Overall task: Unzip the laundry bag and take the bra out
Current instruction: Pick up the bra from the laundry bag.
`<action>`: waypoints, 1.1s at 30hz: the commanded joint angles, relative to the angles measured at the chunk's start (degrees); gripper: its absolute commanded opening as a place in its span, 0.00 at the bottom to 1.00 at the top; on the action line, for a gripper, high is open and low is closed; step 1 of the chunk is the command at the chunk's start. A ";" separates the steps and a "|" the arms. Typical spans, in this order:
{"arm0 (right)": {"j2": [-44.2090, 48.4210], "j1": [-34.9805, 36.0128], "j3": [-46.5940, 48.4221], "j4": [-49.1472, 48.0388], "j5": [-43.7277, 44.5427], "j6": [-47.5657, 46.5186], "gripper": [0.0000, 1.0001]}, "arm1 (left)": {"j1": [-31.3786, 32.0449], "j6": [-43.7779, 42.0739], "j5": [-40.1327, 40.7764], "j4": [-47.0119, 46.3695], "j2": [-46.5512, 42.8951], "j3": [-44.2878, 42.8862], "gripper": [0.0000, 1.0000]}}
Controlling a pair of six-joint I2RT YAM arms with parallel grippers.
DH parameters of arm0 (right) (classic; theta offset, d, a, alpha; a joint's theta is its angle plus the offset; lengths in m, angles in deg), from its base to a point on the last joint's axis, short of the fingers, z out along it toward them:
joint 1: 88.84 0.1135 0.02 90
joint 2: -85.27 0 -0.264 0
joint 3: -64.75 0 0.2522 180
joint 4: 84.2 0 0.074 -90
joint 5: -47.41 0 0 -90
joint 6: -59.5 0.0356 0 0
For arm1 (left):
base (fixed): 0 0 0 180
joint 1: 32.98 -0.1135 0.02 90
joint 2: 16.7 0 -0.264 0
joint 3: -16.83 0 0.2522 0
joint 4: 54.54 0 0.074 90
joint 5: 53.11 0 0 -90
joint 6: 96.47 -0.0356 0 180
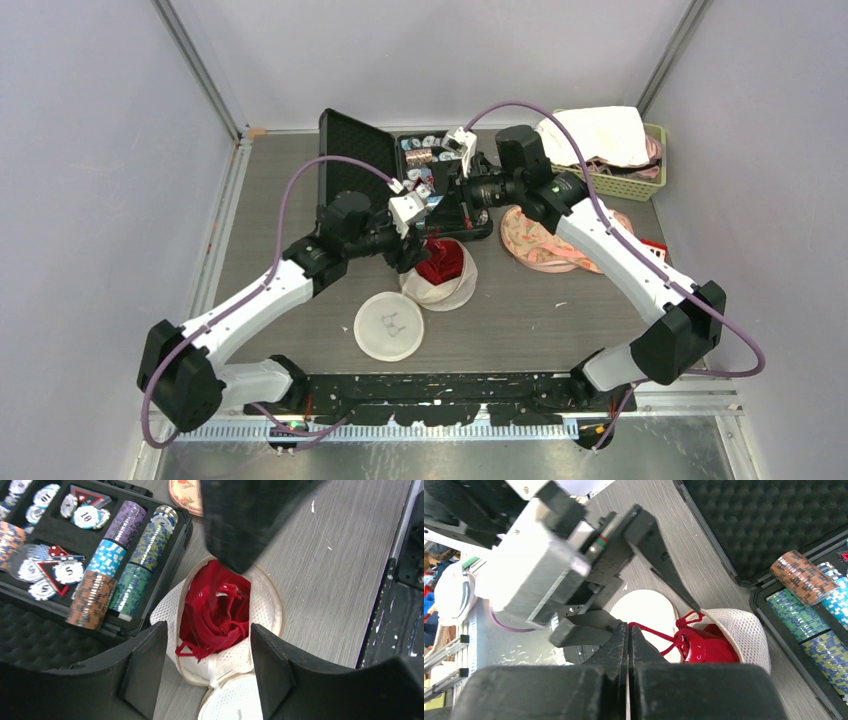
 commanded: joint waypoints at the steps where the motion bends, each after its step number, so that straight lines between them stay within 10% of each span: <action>1: 3.85 0.21 -0.85 -3.76 -0.91 1.19 0.01 | -0.02 5.00 -0.93 -12.06 3.12 0.17 0.61; 12: 5.40 -1.95 -3.11 -5.59 0.87 5.11 0.02 | -0.04 -0.55 -2.73 -19.27 9.19 2.88 0.14; 15: 5.35 -4.03 -3.15 -3.60 1.50 5.66 0.20 | 0.00 -1.98 -5.66 -18.42 7.81 2.69 0.00; 21: 4.80 -8.44 -7.45 -1.49 3.19 5.70 0.59 | 0.06 -7.43 -7.28 -14.10 3.40 0.87 0.00; 33: -4.24 -9.28 -11.19 1.13 6.77 -0.64 0.53 | 2.66 -31.23 -13.91 -2.82 -4.90 1.70 0.00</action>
